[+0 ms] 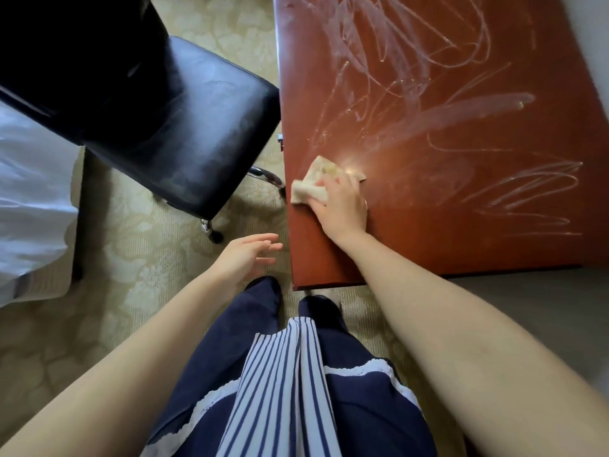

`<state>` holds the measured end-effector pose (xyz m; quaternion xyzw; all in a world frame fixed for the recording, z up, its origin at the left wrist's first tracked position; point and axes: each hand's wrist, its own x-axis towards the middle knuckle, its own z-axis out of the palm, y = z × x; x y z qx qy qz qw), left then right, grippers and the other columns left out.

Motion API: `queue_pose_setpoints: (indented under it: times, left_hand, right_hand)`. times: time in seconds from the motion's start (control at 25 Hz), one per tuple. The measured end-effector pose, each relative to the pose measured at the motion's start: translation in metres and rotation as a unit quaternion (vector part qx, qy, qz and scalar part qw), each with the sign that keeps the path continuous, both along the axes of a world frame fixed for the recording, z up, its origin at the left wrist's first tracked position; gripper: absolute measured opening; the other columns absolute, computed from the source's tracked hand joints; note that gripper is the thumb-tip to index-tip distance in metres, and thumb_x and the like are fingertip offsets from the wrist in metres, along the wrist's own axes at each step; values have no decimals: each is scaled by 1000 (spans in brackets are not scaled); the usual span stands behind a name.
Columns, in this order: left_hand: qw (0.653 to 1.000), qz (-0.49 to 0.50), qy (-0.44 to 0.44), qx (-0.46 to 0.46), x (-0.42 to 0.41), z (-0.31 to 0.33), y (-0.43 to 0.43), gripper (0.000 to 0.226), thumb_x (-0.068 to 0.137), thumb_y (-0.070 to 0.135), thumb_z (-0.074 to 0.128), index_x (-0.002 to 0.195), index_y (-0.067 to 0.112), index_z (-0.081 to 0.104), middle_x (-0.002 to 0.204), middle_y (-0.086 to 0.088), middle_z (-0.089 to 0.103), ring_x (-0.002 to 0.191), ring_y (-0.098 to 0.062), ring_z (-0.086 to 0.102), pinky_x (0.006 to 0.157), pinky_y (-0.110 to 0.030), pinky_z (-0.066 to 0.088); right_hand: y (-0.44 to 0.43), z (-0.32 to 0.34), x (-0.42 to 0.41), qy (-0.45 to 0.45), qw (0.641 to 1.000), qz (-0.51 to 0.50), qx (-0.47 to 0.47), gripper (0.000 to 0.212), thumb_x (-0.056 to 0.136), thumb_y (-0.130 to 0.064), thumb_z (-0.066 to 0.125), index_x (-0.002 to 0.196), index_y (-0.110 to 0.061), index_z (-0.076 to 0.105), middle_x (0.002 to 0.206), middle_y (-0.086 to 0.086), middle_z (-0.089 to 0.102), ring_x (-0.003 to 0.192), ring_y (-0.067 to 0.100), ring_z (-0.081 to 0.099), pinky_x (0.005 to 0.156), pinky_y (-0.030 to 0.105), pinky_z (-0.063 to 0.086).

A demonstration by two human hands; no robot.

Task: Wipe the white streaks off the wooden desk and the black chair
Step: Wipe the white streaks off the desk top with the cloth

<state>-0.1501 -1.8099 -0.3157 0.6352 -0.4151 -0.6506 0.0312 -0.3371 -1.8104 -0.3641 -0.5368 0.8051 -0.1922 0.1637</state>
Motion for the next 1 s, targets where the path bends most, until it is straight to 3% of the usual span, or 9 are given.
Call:
queue_pose_setpoints:
  times: [0.08,0.24,0.32,0.44,0.56,0.68,0.8,0.92,1.0]
  left_hand:
    - [1000,29,5,4,2,2,2,27,99,16,43,116,22,62,114,3,68,101,-18,63,98,-36,43]
    - [998,63,9,8,1,7,0,28,100,15,40,117,19,62,113,0,68,97,-19,61,82,-30,45]
    - [998,58,-1,5,0,9,-2,27,100,16,41,115,20,62,114,-1,68,98,-19,61,87,-33,46]
    - [999,36,-11,0,-4,11,-3,24,99,16,42,111,21,63,113,0,68,96,-19,62,88,-33,46]
    - [1000,12,-15,-5,-7,14,-4,23,99,17,44,110,21,63,113,-1,68,94,-19,62,90,-35,46]
    - [1000,-6,-29,-6,-10,15,-4,23,99,18,45,114,20,63,113,-1,67,92,-18,62,90,-35,46]
    - [999,-9,-34,-3,-16,16,1,25,98,17,47,116,17,64,112,0,67,93,-18,61,85,-31,46]
    - [999,-10,-23,-27,-24,19,8,25,97,12,48,117,13,64,111,-1,63,94,-15,58,62,-12,48]
    - [998,-22,-27,-56,-28,17,11,27,98,10,47,120,9,63,112,-2,61,94,-12,57,51,-3,44]
  right_hand:
    - [-3,2,21,-28,996,-85,16,28,83,-38,62,102,-18,63,113,4,57,115,26,43,87,41,43]
    - [51,-6,21,17,983,167,-76,28,78,-42,56,90,-17,64,94,4,60,94,28,51,74,38,45]
    - [80,-7,3,6,955,285,-76,28,80,-45,55,86,-19,61,87,1,56,83,23,49,68,34,42]
    - [110,-3,-31,-10,920,388,-52,20,80,-39,63,86,-20,62,87,-2,56,80,18,49,65,33,44]
    - [111,3,-69,-15,905,422,-51,19,81,-37,61,86,-19,66,86,-2,57,79,16,49,65,31,45]
    - [84,5,-93,18,937,345,-54,21,79,-30,68,87,-11,64,86,4,59,79,24,54,64,35,50]
    - [48,2,-88,93,982,146,-71,32,81,-38,61,92,-8,64,95,10,63,88,32,57,66,37,49]
    - [9,4,-56,54,996,-71,-7,31,88,-38,60,106,-13,60,113,8,57,110,30,48,81,39,44]
    - [-11,9,-32,36,992,-117,35,31,92,-37,53,115,-17,56,120,7,53,119,29,40,90,39,39]
